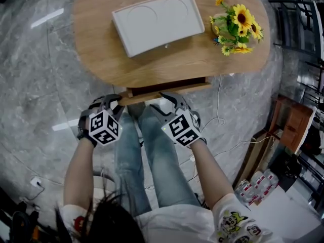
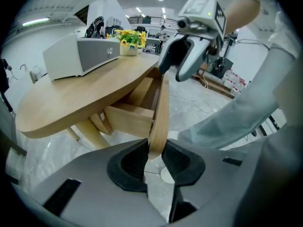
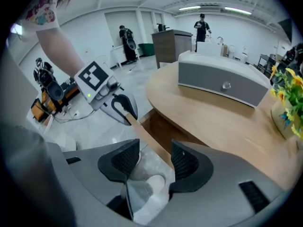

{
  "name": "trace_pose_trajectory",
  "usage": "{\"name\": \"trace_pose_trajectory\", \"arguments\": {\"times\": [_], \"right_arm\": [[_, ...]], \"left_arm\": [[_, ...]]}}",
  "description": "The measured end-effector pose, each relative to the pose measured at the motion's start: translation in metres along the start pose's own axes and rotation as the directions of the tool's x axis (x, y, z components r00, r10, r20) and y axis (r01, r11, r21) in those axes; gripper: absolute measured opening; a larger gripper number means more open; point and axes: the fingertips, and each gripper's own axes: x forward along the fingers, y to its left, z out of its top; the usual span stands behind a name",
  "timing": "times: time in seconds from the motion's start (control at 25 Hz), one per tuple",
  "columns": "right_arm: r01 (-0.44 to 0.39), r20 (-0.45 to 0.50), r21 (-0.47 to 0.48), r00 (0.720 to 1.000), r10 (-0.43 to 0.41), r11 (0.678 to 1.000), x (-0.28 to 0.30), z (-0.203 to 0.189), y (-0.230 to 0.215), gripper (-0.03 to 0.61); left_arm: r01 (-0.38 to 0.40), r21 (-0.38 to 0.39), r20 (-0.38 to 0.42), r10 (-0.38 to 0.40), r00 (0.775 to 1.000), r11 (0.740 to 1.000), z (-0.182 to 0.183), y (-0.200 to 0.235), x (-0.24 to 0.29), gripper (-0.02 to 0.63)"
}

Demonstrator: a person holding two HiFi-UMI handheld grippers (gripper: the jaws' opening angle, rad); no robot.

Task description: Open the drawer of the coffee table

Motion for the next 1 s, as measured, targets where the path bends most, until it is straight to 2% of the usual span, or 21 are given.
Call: {"name": "trace_pose_trajectory", "arguments": {"times": [0.16, 0.4, 0.52, 0.8, 1.0], "right_arm": [[0.009, -0.096, -0.15, 0.995, -0.024, 0.989, 0.01, -0.016, -0.003, 0.202], [-0.013, -0.201, -0.359, 0.978, -0.063, 0.933, 0.027, -0.031, -0.007, 0.182], [-0.016, -0.229, -0.401, 0.97, -0.083, 0.916, 0.033, -0.033, -0.012, 0.127], [-0.047, -0.251, -0.53, 0.962, -0.103, 0.847, 0.037, -0.035, -0.013, 0.095], [-0.074, -0.252, -0.55, 0.964, -0.081, 0.832, 0.036, -0.04, -0.006, 0.087]], "left_arm": [[0.008, 0.018, -0.008, -0.007, 1.0, 1.0, 0.001, -0.001, 0.0, 0.081], [0.001, 0.017, -0.018, -0.001, 1.0, 1.0, 0.001, -0.002, 0.001, 0.081], [0.004, 0.029, -0.031, -0.003, 1.0, 1.0, 0.0, -0.002, 0.002, 0.081], [-0.022, 0.004, -0.053, 0.022, 0.998, 1.0, 0.001, 0.0, 0.002, 0.081], [-0.024, -0.007, -0.07, 0.024, 0.997, 1.0, -0.003, -0.007, 0.002, 0.081]]}}
